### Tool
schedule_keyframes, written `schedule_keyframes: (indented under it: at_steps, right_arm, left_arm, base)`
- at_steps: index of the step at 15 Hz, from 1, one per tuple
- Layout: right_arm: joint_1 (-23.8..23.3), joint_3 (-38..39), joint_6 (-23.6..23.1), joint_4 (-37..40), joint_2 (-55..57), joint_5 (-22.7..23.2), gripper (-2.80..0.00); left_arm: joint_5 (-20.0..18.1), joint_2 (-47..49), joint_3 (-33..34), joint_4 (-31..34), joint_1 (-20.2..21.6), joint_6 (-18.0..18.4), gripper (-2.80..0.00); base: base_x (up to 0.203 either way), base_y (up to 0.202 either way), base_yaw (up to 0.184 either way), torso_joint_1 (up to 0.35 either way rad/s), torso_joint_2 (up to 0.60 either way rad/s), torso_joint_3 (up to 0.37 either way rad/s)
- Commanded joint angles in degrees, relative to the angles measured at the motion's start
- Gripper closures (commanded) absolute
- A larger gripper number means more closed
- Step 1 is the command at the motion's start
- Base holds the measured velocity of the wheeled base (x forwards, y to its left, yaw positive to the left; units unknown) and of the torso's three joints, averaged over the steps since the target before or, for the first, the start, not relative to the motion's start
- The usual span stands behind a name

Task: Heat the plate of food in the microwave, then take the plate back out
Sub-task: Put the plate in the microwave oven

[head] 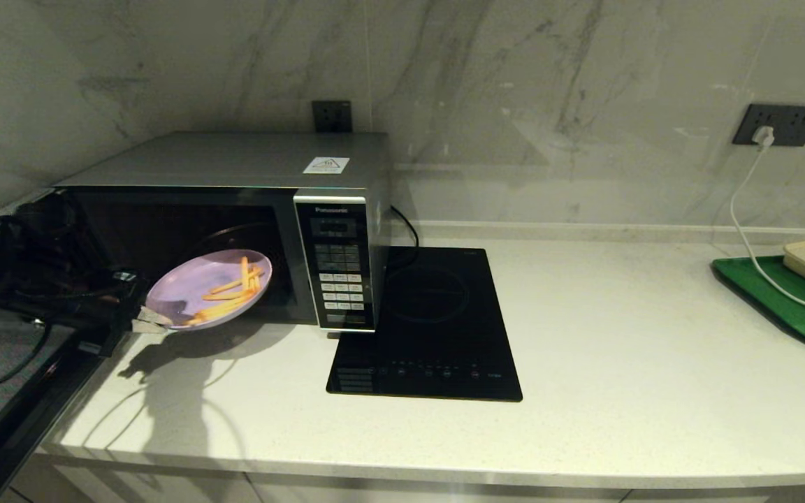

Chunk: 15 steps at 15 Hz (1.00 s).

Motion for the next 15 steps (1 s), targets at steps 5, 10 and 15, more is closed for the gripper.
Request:
schedule_keyframes:
  at_steps: [5,10,15]
  right_arm:
    - [0.0,0.0,0.0,0.0,0.0,0.0,0.0]
    - [0.0,0.0,0.0,0.0,0.0,0.0,0.0]
    - [0.0,0.0,0.0,0.0,0.0,0.0,0.0]
  left_arm:
    - [3.0,1.9,-2.3,-5.4,-3.3,-7.6,0.0]
    - [3.4,5.2,-5.5,-5.4,-4.1,-9.7,0.0]
    - [3.4,7.9,-10.2,-5.1,-4.4,-10.8,0.0]
  base:
    - [0.0,0.0,0.0,0.0,0.0,0.0]
    - [0.0,0.0,0.0,0.0,0.0,0.0]
    - [0.0,0.0,0.0,0.0,0.0,0.0]
